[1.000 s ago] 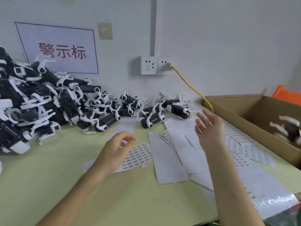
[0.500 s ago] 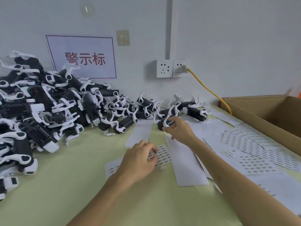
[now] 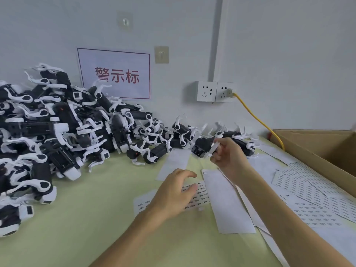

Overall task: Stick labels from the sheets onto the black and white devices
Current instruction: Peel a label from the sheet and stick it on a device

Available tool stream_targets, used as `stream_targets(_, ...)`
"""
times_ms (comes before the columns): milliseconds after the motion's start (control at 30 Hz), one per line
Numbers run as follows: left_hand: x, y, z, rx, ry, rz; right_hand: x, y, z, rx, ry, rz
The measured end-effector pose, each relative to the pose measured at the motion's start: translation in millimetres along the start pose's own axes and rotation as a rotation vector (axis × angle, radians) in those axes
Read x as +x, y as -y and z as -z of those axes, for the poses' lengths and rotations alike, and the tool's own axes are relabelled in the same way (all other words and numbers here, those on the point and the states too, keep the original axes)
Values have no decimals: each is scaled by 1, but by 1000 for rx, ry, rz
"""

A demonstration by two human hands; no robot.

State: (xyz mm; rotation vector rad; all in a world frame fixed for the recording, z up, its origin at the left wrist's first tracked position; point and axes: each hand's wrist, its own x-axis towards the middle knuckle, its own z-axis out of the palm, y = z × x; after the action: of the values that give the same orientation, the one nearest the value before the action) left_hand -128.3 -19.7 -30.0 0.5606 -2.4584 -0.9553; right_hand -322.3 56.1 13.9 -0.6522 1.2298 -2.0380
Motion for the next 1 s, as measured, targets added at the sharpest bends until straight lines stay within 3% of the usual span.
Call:
stream_targets(67,0,-9,4,-398,74,130,-14,3,1,203,176,-46)
stream_targets(167,2,-12,10,-776,152,219,-31,-7,1,272,362,-99)
stream_targets(267,1,-12,14,-1071,202,262,-36,-18,-4,254,430,-170)
stream_targets(333,2,-13,17,-1217,143,305,-37,-22,-6,185,430,-203)
stream_targets(500,4,-8,18,-1234,-35,274,-37,-33,-12,-95,200,-221)
stream_targets(633,0,-12,21,-1265,-22,247,-40,-37,-16,-223,256,-213)
stream_targets(800,1,-10,20,-1184,-30,226,-36,-35,-7,-480,185,-165)
stream_targets(1000,0,-10,17,-1077,-52,301,-37,-28,-6,-428,183,-8)
